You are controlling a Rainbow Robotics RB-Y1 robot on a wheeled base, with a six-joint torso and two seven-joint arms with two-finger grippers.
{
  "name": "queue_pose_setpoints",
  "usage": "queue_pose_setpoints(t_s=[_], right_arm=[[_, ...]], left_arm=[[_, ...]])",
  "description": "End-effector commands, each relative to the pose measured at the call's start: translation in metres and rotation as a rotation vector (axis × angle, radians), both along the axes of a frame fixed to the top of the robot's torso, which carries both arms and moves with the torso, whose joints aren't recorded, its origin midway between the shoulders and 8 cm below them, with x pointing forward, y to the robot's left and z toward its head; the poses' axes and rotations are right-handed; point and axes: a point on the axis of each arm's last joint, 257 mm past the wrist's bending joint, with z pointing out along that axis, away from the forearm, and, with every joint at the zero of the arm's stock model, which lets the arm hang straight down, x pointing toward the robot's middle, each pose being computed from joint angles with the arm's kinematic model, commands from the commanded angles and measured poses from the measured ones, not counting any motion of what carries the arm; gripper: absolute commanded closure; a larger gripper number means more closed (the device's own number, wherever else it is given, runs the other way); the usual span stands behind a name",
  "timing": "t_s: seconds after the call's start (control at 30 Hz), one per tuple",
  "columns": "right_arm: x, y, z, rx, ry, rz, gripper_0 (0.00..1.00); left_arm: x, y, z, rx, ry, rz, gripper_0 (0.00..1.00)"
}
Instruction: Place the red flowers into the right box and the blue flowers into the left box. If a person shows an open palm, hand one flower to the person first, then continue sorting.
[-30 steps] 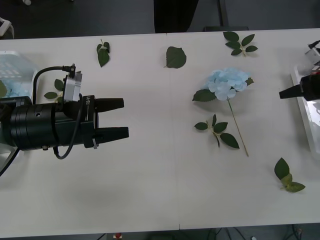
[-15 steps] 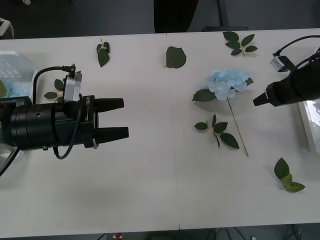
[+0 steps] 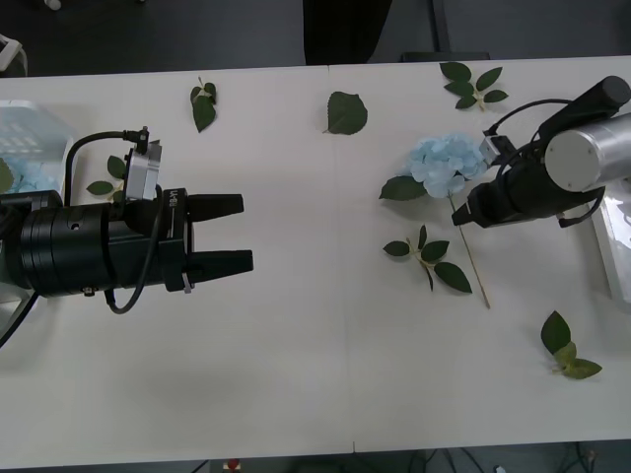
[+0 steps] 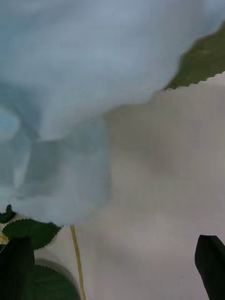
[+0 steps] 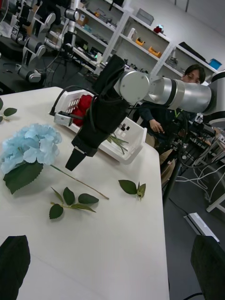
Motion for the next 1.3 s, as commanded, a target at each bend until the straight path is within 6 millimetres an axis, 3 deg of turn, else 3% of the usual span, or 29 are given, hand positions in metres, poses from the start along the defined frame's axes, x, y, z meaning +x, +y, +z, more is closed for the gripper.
queue_pose_setpoints(t_s=[0.03, 0.6, 0.67, 0.7, 0.77, 0.83, 0.93, 1.2, 1.3], right_arm=[[0.015, 0.034, 0.012, 0.021, -0.046, -0.023, 0.00], [0.032, 0.053, -0.002, -0.047, -0.108, -0.048, 0.00], [0.033, 0.054, -0.003, -0.049, -0.113, -0.051, 0.13], [0.033, 0.053, -0.004, -0.052, -0.113, -0.056, 0.35], [0.034, 0.053, -0.005, -0.046, -0.111, -0.065, 0.67], [0.035, 0.053, -0.008, -0.041, -0.112, -0.073, 0.84], [0.037, 0.052, -0.009, -0.041, -0.117, -0.079, 1.00], [0.040, 0.050, -0.002, -0.019, -0.123, -0.094, 1.00], [0.045, 0.050, 0.020, 0.059, -0.125, -0.107, 1.00]], left_arm=[[0.001, 0.008, -0.003, 0.034, -0.048, 0.002, 0.00], [0.003, 0.009, -0.003, 0.032, -0.048, 0.004, 0.00], [0.003, 0.009, -0.002, 0.031, -0.047, 0.004, 0.00], [0.003, 0.009, -0.002, 0.031, -0.047, 0.004, 0.00], [0.003, 0.008, -0.002, 0.029, -0.047, 0.004, 0.00], [0.003, 0.009, -0.003, 0.032, -0.048, 0.004, 0.00], [0.004, 0.009, -0.002, 0.030, -0.047, 0.006, 0.00], [0.004, 0.009, -0.001, 0.028, -0.049, 0.006, 0.00], [0.005, 0.009, -0.001, 0.026, -0.048, 0.009, 0.00]])
